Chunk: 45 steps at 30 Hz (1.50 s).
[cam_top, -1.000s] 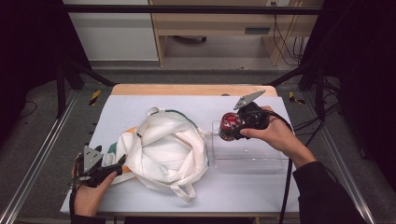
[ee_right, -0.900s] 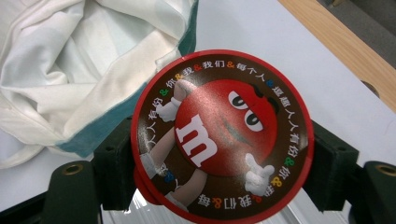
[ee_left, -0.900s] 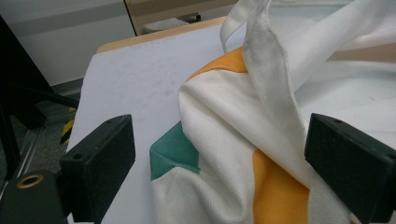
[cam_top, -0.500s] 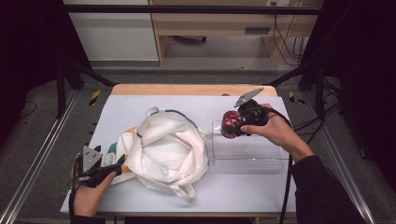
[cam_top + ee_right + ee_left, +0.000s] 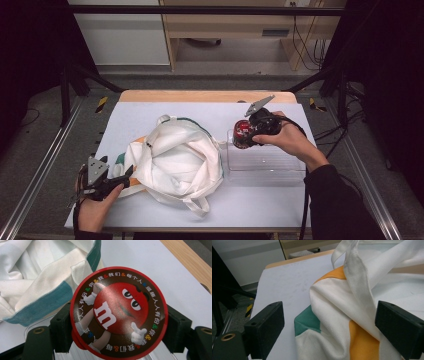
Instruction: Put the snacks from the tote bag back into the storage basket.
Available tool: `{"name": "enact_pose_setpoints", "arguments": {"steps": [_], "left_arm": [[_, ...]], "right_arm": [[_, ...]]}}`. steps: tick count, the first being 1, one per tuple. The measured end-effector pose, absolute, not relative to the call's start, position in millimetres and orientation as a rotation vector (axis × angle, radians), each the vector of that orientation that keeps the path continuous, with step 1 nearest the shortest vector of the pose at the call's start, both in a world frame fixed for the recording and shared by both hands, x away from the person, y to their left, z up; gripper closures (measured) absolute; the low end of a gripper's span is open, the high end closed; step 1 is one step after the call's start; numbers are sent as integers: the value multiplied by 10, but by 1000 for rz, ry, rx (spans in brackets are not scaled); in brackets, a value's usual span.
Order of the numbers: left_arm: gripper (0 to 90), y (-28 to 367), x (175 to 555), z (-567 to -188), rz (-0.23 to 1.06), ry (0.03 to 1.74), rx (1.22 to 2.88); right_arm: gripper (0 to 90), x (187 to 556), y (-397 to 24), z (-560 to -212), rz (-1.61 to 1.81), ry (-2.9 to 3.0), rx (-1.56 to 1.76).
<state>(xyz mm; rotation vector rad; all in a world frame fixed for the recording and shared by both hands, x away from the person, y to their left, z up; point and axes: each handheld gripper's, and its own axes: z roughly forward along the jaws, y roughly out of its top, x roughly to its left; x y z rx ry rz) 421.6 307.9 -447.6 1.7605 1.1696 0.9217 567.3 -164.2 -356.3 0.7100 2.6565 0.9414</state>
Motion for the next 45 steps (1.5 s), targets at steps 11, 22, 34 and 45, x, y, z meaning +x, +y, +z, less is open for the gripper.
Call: {"name": "enact_pose_setpoints", "arguments": {"steps": [11, 22, 34, 45], "left_arm": [[89, 3081, 4212, -4471, 923, 1168, 1762], [89, 3071, 4213, -4475, 921, 1167, 1764], [90, 3075, 4211, -4474, 920, 1167, 1763], [90, 3069, 4210, -4473, 918, 1165, 1766]], "right_arm": [[262, 5673, -1569, -3597, 919, 2678, 677], [262, 5668, -1575, -3619, 912, 2670, 699], [262, 5678, -1503, -3724, 892, 2689, 697], [262, 5666, -1480, -3738, 878, 2688, 696]]}}
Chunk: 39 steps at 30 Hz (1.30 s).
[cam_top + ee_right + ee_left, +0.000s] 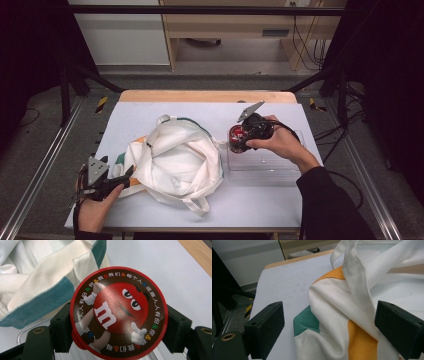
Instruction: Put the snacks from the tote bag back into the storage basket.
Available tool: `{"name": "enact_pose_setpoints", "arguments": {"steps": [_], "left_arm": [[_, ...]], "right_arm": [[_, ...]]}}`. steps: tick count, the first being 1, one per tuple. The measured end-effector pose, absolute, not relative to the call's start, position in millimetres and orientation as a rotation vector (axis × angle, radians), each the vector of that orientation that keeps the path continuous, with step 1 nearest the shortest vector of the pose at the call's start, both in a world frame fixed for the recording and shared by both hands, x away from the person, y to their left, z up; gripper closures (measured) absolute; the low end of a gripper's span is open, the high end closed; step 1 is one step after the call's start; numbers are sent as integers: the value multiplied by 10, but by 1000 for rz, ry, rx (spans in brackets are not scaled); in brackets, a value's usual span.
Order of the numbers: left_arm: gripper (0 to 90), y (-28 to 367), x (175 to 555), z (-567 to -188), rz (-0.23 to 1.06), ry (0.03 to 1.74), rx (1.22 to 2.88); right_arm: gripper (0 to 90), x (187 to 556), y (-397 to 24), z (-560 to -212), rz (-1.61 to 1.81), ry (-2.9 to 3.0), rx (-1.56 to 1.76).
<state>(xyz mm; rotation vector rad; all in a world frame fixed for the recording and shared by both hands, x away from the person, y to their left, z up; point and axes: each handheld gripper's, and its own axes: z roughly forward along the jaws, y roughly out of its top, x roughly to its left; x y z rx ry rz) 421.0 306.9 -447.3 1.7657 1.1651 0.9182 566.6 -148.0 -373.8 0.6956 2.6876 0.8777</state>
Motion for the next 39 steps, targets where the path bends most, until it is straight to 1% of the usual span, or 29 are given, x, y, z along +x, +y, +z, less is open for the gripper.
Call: {"name": "enact_pose_setpoints", "arguments": {"steps": [7, 18, 39], "left_arm": [[91, 3070, 4210, -4472, 919, 1164, 1766], [92, 3068, 4212, -4476, 916, 1164, 1771], [93, 3070, 4212, -4476, 915, 1164, 1773]], "right_arm": [[262, 5659, -1456, -3761, 858, 2693, 689], [262, 5694, -1457, -3915, 854, 2699, 709], [262, 5712, -1464, -4037, 854, 2700, 726]]}}
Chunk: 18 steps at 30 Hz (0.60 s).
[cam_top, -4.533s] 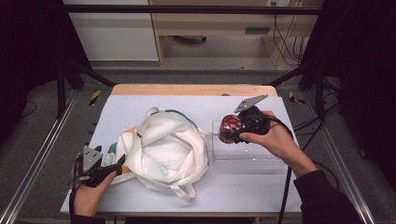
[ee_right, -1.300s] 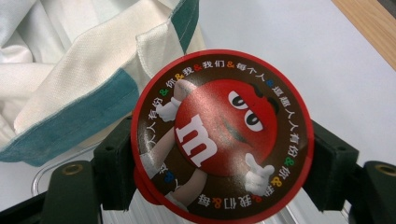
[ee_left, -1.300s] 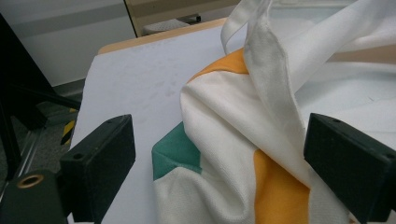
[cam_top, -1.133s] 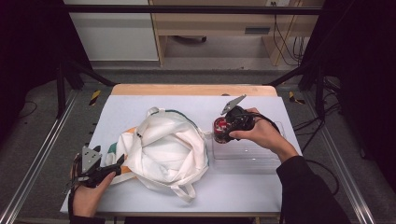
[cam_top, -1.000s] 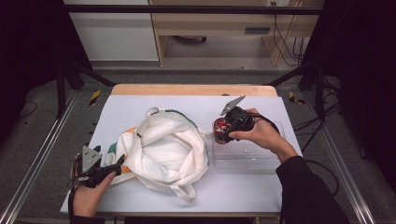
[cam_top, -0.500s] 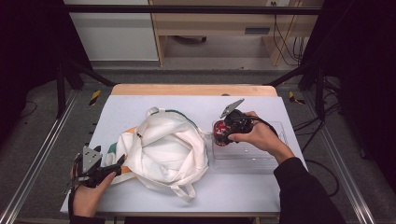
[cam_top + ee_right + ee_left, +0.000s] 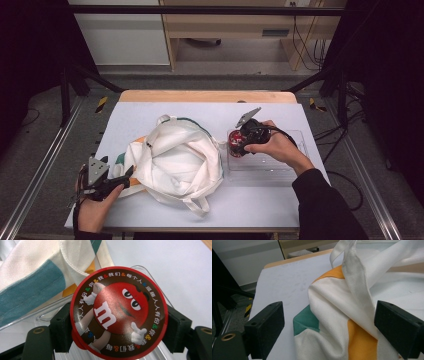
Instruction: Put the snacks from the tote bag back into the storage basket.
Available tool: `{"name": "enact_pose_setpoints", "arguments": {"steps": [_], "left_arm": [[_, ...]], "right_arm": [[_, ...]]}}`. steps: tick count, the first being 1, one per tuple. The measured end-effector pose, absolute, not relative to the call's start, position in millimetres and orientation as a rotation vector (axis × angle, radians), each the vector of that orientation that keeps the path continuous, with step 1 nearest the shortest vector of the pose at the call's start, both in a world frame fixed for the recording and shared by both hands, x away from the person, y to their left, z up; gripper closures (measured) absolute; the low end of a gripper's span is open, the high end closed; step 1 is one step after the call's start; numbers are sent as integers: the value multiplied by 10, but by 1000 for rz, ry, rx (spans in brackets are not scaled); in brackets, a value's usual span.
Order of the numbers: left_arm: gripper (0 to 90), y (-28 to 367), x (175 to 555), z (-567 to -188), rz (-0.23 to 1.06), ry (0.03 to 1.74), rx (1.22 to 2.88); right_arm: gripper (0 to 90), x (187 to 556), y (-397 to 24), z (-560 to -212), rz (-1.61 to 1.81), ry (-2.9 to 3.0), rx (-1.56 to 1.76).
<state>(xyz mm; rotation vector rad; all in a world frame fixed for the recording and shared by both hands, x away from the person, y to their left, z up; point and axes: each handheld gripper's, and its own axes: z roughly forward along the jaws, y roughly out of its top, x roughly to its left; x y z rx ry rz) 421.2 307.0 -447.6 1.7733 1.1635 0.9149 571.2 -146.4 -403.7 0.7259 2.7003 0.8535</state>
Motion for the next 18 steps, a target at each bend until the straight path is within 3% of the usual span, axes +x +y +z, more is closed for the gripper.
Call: {"name": "enact_pose_setpoints", "arguments": {"steps": [18], "left_arm": [[94, 3069, 4213, -4478, 914, 1163, 1778]], "right_arm": [[262, 5727, -1471, -4151, 852, 2721, 733]]}}
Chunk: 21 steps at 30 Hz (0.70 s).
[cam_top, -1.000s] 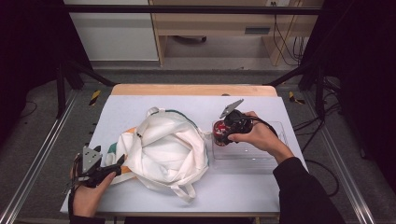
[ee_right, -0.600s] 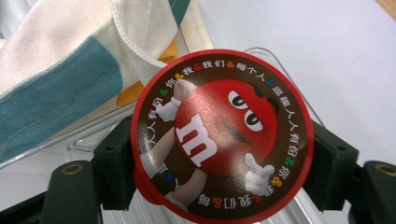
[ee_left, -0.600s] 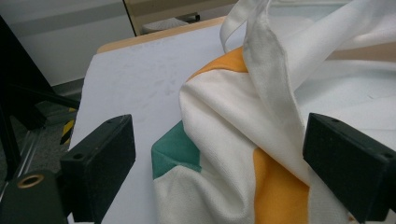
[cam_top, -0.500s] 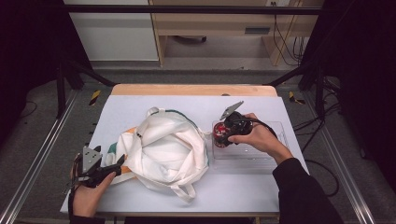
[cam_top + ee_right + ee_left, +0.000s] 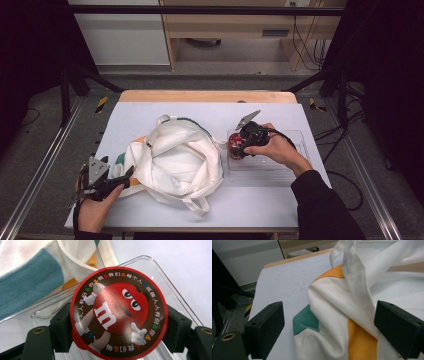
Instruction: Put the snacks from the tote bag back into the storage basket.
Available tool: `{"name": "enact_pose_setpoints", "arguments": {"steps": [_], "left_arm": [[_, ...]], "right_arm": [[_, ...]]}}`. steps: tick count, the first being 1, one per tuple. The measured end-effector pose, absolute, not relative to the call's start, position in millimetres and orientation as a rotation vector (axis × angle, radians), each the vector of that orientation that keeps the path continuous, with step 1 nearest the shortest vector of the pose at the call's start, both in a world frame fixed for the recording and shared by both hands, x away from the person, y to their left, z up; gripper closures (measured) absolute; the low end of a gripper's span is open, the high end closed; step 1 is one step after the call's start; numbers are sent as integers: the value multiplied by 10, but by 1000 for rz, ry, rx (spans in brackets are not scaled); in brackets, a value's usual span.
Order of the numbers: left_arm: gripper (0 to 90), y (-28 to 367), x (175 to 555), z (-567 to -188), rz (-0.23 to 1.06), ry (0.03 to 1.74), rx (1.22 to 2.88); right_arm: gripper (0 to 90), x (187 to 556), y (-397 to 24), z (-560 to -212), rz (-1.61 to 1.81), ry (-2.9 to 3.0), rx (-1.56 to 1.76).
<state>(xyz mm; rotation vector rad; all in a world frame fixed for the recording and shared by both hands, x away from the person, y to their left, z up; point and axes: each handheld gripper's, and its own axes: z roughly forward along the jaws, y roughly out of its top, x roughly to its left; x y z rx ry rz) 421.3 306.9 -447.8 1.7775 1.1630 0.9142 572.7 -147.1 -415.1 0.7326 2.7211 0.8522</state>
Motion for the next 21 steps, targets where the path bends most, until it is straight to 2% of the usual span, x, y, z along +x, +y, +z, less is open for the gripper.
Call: {"name": "enact_pose_setpoints", "arguments": {"steps": [21], "left_arm": [[94, 3071, 4214, -4478, 915, 1163, 1778]], "right_arm": [[262, 5727, -1461, -4177, 841, 2729, 739]]}}
